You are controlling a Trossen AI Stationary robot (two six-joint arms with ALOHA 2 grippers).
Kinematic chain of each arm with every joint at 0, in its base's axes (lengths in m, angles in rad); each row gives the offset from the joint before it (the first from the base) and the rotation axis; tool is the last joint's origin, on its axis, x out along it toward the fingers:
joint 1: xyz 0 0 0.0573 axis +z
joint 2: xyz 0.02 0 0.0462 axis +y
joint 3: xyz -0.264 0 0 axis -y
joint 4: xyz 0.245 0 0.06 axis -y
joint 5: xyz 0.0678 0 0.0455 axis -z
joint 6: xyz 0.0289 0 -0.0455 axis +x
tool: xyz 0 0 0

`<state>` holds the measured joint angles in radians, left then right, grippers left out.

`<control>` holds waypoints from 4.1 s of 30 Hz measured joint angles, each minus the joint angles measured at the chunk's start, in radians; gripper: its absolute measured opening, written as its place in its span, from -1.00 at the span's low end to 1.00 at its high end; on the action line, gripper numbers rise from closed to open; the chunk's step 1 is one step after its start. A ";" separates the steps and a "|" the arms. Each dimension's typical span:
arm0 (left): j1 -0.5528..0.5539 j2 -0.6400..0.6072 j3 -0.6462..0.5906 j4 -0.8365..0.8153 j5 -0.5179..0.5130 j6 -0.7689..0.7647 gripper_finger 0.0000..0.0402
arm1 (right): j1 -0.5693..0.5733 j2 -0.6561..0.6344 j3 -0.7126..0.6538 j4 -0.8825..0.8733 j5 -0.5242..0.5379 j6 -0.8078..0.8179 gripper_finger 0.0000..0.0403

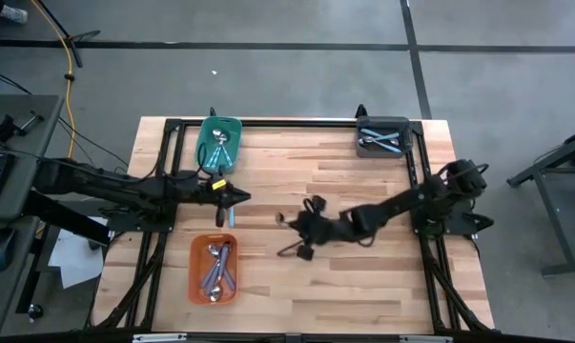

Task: Sort silverware by color (type)
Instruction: Put the blue spoon into the green bin, then put the light blue spoon into the black bin

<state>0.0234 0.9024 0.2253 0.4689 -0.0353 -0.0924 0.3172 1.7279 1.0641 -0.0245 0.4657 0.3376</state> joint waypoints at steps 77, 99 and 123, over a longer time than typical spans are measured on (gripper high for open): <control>0.365 0.076 0.559 -1.072 -0.280 -0.143 -0.93 | -0.260 -0.216 0.002 -0.082 0.139 -0.544 -0.94; 0.778 0.475 0.578 -1.013 -0.130 -0.101 -0.93 | -0.469 -0.226 -0.477 0.744 -0.240 -0.635 -1.00; 0.722 0.485 0.577 -1.054 -0.103 -0.084 -0.47 | -0.465 -0.232 -0.477 0.770 -0.242 -0.650 -1.00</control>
<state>0.7458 1.3877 0.8024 -0.5854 -0.1387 -0.1762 -0.1482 1.4960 0.5873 0.7458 0.2237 -0.3129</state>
